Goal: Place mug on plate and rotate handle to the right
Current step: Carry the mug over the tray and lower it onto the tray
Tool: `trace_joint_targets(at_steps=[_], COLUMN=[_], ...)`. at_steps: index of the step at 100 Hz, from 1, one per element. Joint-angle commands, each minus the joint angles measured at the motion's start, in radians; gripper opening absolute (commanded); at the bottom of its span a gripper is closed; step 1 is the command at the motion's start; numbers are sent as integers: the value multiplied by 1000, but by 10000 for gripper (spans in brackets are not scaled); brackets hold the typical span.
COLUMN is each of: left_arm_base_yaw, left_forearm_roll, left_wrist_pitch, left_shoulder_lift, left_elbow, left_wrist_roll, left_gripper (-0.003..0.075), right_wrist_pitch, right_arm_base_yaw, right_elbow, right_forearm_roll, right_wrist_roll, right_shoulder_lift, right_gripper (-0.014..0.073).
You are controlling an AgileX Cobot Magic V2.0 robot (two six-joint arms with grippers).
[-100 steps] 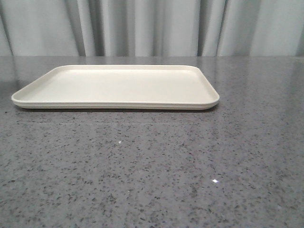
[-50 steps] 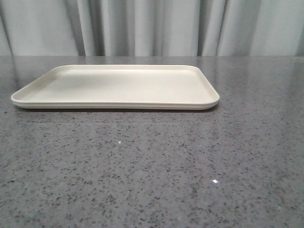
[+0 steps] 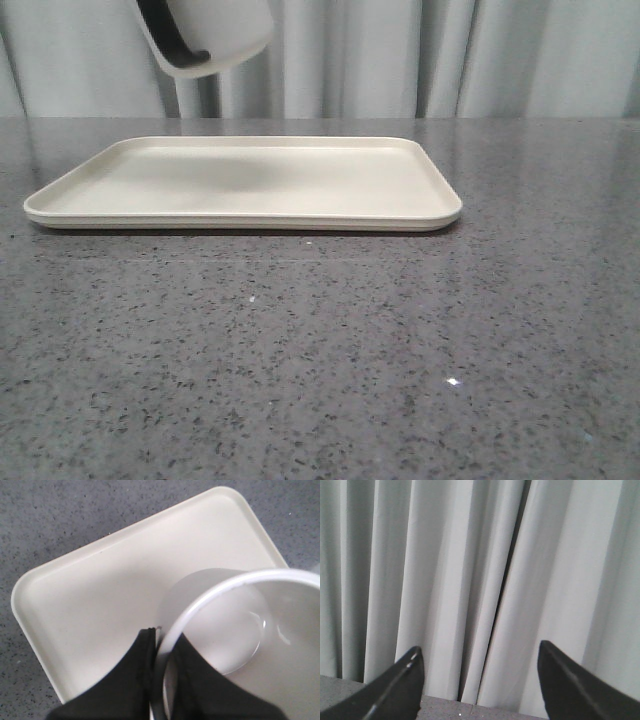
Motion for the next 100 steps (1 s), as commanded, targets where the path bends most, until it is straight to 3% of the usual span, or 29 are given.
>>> trace_joint_targets(at_steps=[1, 40, 100], left_arm_base_yaw=[-19, -132, -147], left_forearm_roll=[-12, 54, 87], left_wrist_pitch=[-7, -2, -2], left_shoulder_lift=[-22, 32, 103], left_elbow=[-33, -33, -33], left_wrist_roll=[-26, -59, -87], left_gripper=[-20, -20, -20], right_wrist_pitch=[-53, -53, -53], right_arm_base_yaw=[0, 0, 0], right_elbow=[-34, -34, -34], right_forearm_roll=[-1, -1, -1], right_wrist_roll=[-13, -13, -13], right_shoulder_lift=[9, 9, 9], right_gripper=[490, 490, 490])
